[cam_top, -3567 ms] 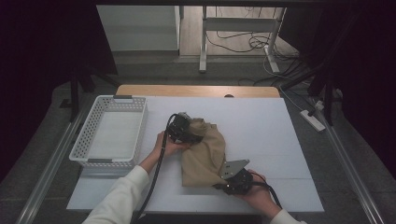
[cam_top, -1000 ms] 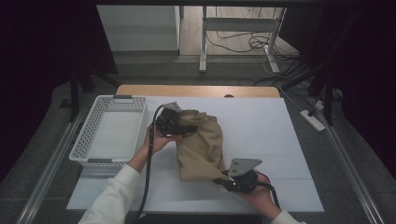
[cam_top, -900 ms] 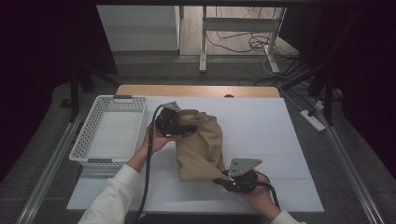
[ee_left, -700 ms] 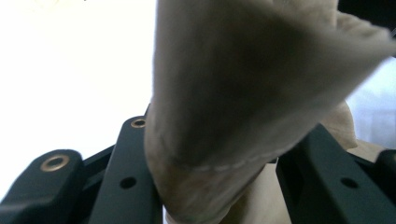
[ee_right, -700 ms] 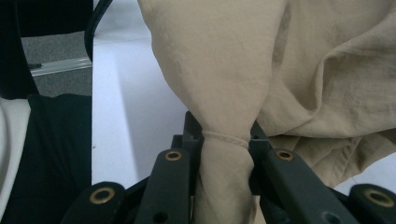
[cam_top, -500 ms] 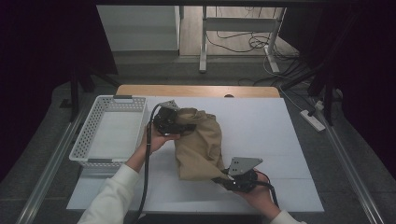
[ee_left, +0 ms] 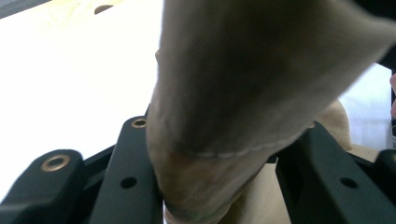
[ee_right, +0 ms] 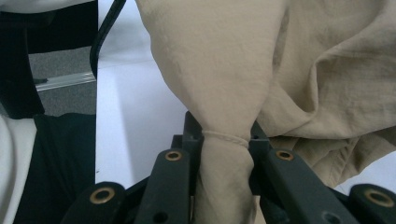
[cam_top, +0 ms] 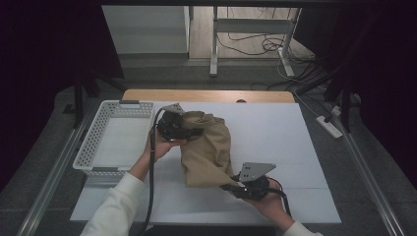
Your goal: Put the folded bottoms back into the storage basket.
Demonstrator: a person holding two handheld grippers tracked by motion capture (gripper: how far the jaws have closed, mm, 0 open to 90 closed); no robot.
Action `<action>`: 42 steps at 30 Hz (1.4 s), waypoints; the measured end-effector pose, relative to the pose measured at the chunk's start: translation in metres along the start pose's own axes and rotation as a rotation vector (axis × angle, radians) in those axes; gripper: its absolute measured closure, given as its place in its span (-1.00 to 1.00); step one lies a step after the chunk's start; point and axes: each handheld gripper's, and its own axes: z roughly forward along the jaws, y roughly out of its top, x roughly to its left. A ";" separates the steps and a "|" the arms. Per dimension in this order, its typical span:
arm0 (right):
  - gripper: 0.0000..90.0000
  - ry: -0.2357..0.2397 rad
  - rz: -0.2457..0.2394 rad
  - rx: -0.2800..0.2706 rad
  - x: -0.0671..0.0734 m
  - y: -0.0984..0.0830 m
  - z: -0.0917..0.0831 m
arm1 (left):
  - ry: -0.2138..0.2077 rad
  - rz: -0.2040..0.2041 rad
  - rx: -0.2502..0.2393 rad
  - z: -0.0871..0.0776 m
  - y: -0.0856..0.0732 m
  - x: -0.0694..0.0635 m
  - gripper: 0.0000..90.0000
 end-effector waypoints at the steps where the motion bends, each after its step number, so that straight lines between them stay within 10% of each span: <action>1: 0.71 -0.001 0.000 -0.001 0.000 0.001 0.000 | 0.001 -0.001 -0.002 -0.001 0.000 0.000 0.38; 42: 0.71 0.037 -0.037 -0.065 0.000 0.043 0.018 | 0.038 -0.019 -0.076 -0.057 -0.004 0.009 0.39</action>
